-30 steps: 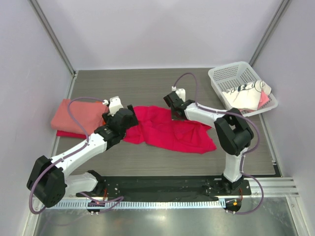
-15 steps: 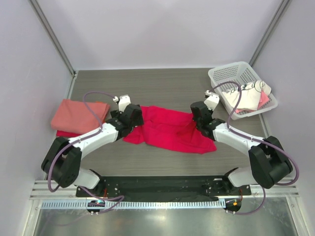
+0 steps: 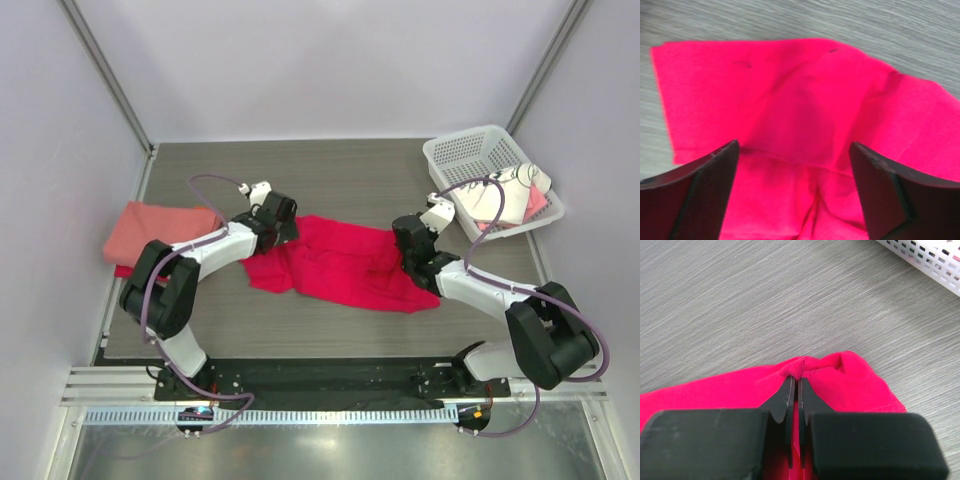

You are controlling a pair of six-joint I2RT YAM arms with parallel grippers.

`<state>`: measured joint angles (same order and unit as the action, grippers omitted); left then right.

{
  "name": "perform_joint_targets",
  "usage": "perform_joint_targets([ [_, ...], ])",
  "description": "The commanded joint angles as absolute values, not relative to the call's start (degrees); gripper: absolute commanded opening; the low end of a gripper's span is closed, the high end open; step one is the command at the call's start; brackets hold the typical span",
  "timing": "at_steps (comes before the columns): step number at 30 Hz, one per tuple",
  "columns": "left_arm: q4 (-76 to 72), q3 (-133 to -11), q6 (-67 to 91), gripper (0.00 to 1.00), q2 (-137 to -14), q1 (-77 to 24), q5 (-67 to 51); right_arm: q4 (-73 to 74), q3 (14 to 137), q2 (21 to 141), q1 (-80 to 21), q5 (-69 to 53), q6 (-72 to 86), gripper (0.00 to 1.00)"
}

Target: Fold and stack the t-shirts

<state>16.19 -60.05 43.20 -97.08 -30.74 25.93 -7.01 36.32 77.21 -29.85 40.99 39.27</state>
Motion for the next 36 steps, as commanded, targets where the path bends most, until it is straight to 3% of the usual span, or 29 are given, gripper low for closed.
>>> perform_joint_targets([
  [1,17.75,-63.54,45.35,0.82,-99.31,-30.5,23.73,-11.08,36.12,75.32,-29.62,43.86,40.25,0.01],
  [2,18.19,-63.89,45.79,0.75,-99.75,-30.41,23.56,-11.16,36.21,75.24,-29.53,43.86,40.17,0.01],
  [3,18.45,-64.16,46.49,0.61,-100.1,-30.41,23.9,-11.16,36.21,75.15,-29.62,43.86,40.17,0.01],
  [5,19.25,-63.9,47.19,0.46,-99.93,-30.41,24.87,-11.08,36.12,75.15,-29.53,43.95,40.34,0.01],
  [6,19.6,-63.64,47.72,0.27,-99.58,-30.41,25.66,-11.07,35.95,75.06,-29.53,44.03,40.43,0.01],
  [8,20.74,-63.46,47.81,0.01,-98.01,-30.41,28.2,-10.99,35.69,74.45,-29.36,44.03,40.43,0.01],
  [14,28.38,-66.62,45.79,0.0,-92.12,-30.41,36.1,-7.92,37.26,70.85,-28.48,43.6,38.76,0.01],
  [25,45.43,-84.01,39.99,0.0,-77.7,-29.62,42.89,15.37,60.89,60.13,-23.12,33.93,32.27,0.01],
  [30,51.93,-91.04,37.8,0.0,-72.08,-29.62,40.52,21.17,70.47,52.58,-23.11,29.37,29.71,0.01],
  [36,53.17,-92.11,34.72,0.0,-61.45,-29.71,29.11,27.58,81.63,45.45,-23.03,19.7,26.81,0.01],
])
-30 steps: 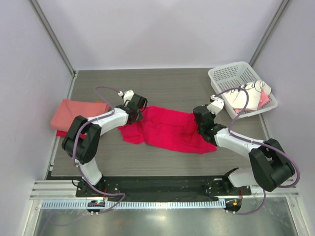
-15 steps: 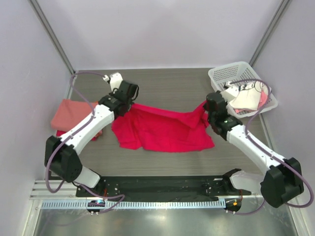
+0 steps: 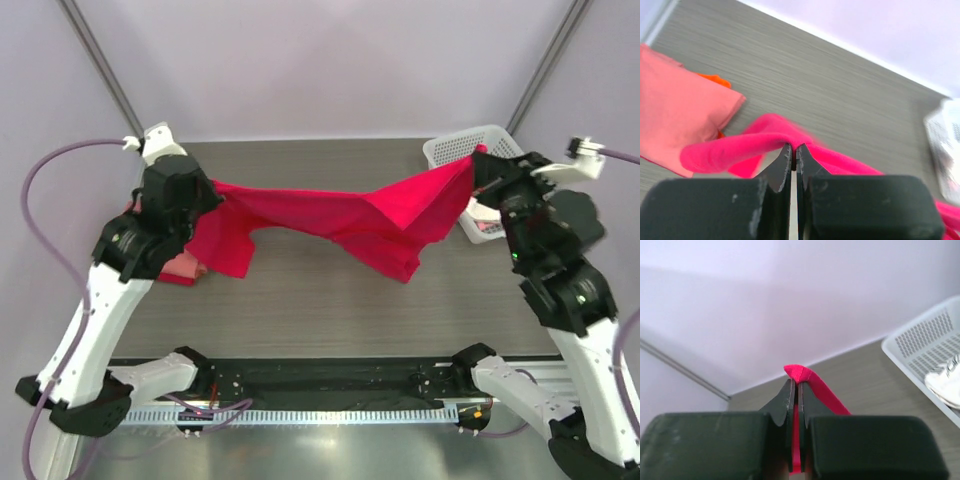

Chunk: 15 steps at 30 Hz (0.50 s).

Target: Fold and stack the t-shirts

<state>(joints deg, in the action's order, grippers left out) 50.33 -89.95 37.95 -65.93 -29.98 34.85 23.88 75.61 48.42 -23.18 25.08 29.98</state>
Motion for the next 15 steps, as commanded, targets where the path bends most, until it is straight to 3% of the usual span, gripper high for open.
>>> perform_joint_targets([
  [1,53.7,-93.07,34.54,0.0,-60.39,-29.62,25.7,28.38,83.39,44.4,-23.11,18.82,26.28,0.01],
  [10,61.61,-104.58,34.19,0.0,-59.06,-29.62,11.08,36.03,103.78,45.17,-23.12,12.91,26.1,0.01],
  [15,56.35,-96.0,34.89,0.0,-62.31,-29.71,6.08,37.27,97.49,46.76,-23.12,24.41,27.42,0.01],
])
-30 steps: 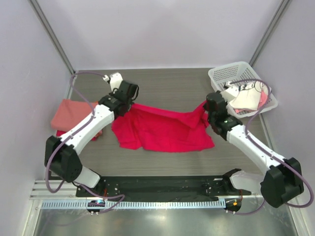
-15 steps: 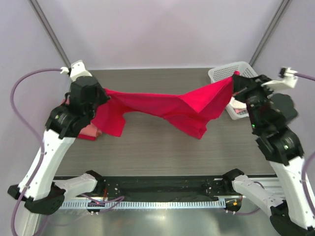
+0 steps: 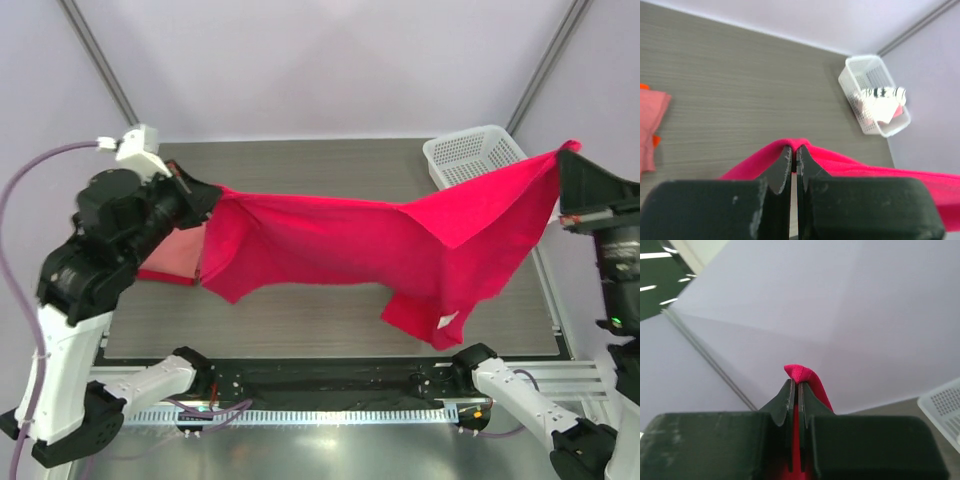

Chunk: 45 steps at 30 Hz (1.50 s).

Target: Fold and stack the t-shirts

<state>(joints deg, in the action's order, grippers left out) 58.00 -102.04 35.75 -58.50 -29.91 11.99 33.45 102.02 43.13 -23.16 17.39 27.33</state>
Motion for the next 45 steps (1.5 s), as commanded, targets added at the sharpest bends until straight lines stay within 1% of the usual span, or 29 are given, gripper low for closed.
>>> perform_joint_targets([
  [1,54.34,-92.41,35.15,0.0,-62.75,-29.71,5.28,37.27,93.64,47.02,-23.12,26.17,28.03,0.01],
  [2,49.79,-89.15,35.85,0.0,-63.36,-29.71,4.58,37.18,91.69,47.37,-23.12,28.37,28.21,0.01],
  [3,47.4,-82.94,36.12,0.0,-64.07,-29.62,3.53,36.39,89.58,48.59,-23.2,31.35,28.21,0.01],
  [6,39.3,-74.74,36.47,0.0,-68.28,-29.62,4.04,32.45,79.49,53.41,-23.12,36.19,26.81,0.01],
  [7,37.9,-73.84,36.39,0.0,-71.51,-29.71,4.83,31.39,77.97,55.61,-23.03,37.17,26.37,0.01],
  [8,35.62,-73.39,36.04,0.0,-73.28,-29.62,5.62,30.07,77.0,57.64,-23.03,38.22,26.54,0.01],
  [9,34.46,-73.3,35.86,0.0,-75.56,-29.62,7.54,29.71,76.38,62.53,-22.51,40.32,26.89,0.01],
  [10,32.45,-73.74,35.77,0.0,-79.5,-29.62,8.25,29.36,76.38,64.67,-22.06,41.04,27.42,0.01],
  [12,31.03,-75.49,34.55,0.0,-84.35,-29.62,9.22,27.7,76.46,68.62,-20.4,40.87,29.78,0.01],
  [13,30.85,-78.37,34.11,0.0,-86.64,-29.62,9.75,26.99,76.46,71.25,-18.3,39.39,30.49,0.01],
  [14,30.94,-79.88,33.58,0.0,-91.45,-29.53,9.93,26.29,76.64,72.67,-17.41,38.85,31.54,0.01],
  [16,31.2,-83.56,32.26,0.08,-95.08,-29.62,10.37,25.93,76.73,75.13,-14.96,36.67,34.71,0.01],
  [17,31.03,-84.28,32.08,0.2,-96.92,-29.62,10.55,24.88,76.55,75.67,-14.42,35.69,35.33,0.01],
  [18,30.59,-84.37,31.65,0.66,-97.55,-29.62,10.55,24.09,75.77,76.11,-14.07,34.73,35.51,0.01],
  [19,30.15,-84.46,31.03,0.8,-97.73,-29.62,10.55,23.56,75.5,76.55,-13.89,34.63,35.59,0.01],
  [21,29.8,-83.59,30.76,0.93,-97.38,-29.71,11.77,22.33,74.54,77.69,-13.01,34.72,36.3,0.01],
  [23,29.79,-82.19,29.54,0.93,-97.03,-30.06,13.0,20.4,73.83,78.66,-11.7,33.15,36.39,0.01],
  [26,29.62,-79.99,27.78,0.87,-96.59,-31.55,14.58,18.47,72.86,80.06,-10.81,31.91,36.3,0.01],
  [29,28.92,-78.05,26.81,0.77,-98.17,-33.57,17.22,16.8,71.9,81.82,-10.02,30.94,36.3,0.01],
  [30,28.83,-78.22,26.98,0.69,-100.35,-33.84,17.66,16.44,71.29,82.52,-9.58,30.15,36.39,0.01],
  [31,28.83,-78.66,27.07,0.65,-101.59,-33.84,17.67,16.09,71.11,82.79,-9.41,29.62,36.39,0.01],
  [32,28.83,-79.18,26.98,0.59,-103.08,-33.75,17.67,15.56,70.84,83.05,-9.14,29.18,36.65,0.01],
  [33,29.09,-80.49,26.9,0.57,-104.31,-33.84,16.8,15.38,70.23,83.4,-8.88,28.4,36.82,0.01],
  [34,29.96,-81.12,26.98,0.55,-106.76,-33.84,16.44,15.03,69.96,83.5,-8.62,27.95,36.74,0.01],
  [38,30.5,-82.26,27.25,0.55,-110.03,-33.84,14.42,14.15,69.17,83.85,-8.09,27.07,37.0,0.01],
  [43,32.42,-83.05,27.86,0.55,-111.88,-33.84,13.97,13.89,68.64,83.94,-7.65,26.89,37.09,0.01],
  [45,32.87,-83.06,27.95,0.52,-112.67,-33.84,12.75,13.71,68.56,84.02,-7.56,26.89,37.09,0.01],
])
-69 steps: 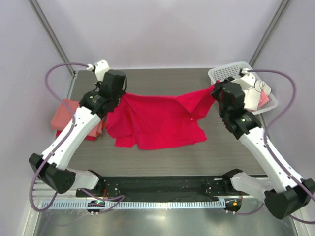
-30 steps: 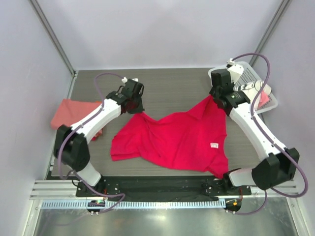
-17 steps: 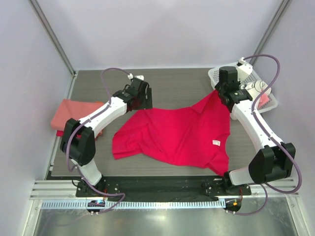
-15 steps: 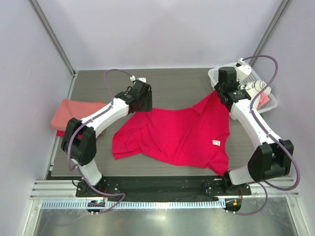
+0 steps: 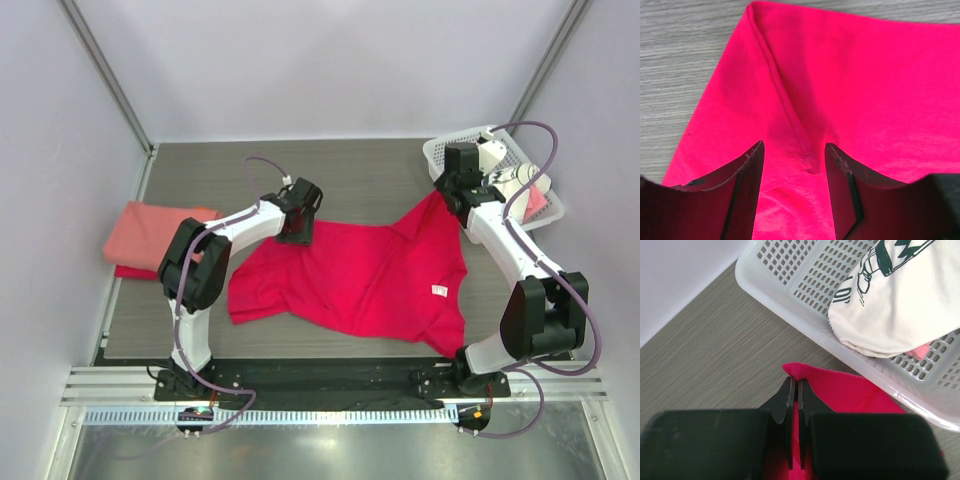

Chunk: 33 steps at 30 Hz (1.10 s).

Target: Fold and stack the t-shirts

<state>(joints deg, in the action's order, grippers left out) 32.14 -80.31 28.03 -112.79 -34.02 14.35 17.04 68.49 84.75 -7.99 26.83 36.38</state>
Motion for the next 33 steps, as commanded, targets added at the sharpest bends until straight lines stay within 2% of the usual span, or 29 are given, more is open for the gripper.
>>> perform_joint_targets([
  [1,32.96,-83.06,28.21,0.51,-112.85,-33.84,12.31,13.71,68.55,84.02,-7.65,26.72,37.09,0.01],
  [2,33.05,-83.06,28.39,0.49,-112.94,-33.84,12.04,13.62,68.47,84.11,-7.47,26.54,37.18,0.01],
  [6,33.22,-82.53,28.92,0.29,-112.68,-33.84,13.0,13.62,68.38,84.11,-7.56,26.28,37.18,0.01],
  [11,34.63,-82.79,29.0,0.24,-112.06,-33.75,13.88,13.71,68.2,84.02,-7.3,26.02,37.18,0.01],
  [13,35.24,-82.79,29.27,0.29,-111.8,-33.75,14.24,13.62,68.2,84.02,-7.21,25.75,37.27,0.01],
  [14,35.24,-82.79,29.35,0.46,-111.71,-33.84,14.06,13.71,68.2,83.94,-7.21,25.66,37.27,0.01],
  [15,35.24,-82.71,29.36,0.51,-111.71,-33.84,13.63,13.62,68.12,83.85,-7.21,25.75,37.27,0.01],
  [17,35.24,-82.79,29.36,0.53,-111.97,-33.75,12.05,13.71,68.12,83.85,-7.03,25.58,37.27,0.01],
  [22,35.24,-82.71,29.71,0.44,-112.76,-33.75,10.72,13.62,68.03,83.94,-6.94,25.23,37.35,0.01],
  [23,35.24,-82.62,29.79,0.37,-112.94,-33.75,11.33,13.71,68.03,83.94,-6.94,25.05,37.35,0.01],
  [26,35.33,-82.18,30.06,0.26,-112.5,-33.75,12.48,13.71,67.94,83.94,-6.77,25.05,37.44,0.01],
  [32,35.95,-81.74,30.06,0.18,-112.5,-33.31,12.48,13.71,67.85,83.85,-6.68,24.7,37.44,0.01],
  [33,35.95,-81.74,30.06,0.21,-112.5,-33.31,12.22,13.62,67.76,83.85,-6.59,24.78,37.44,0.01],
])
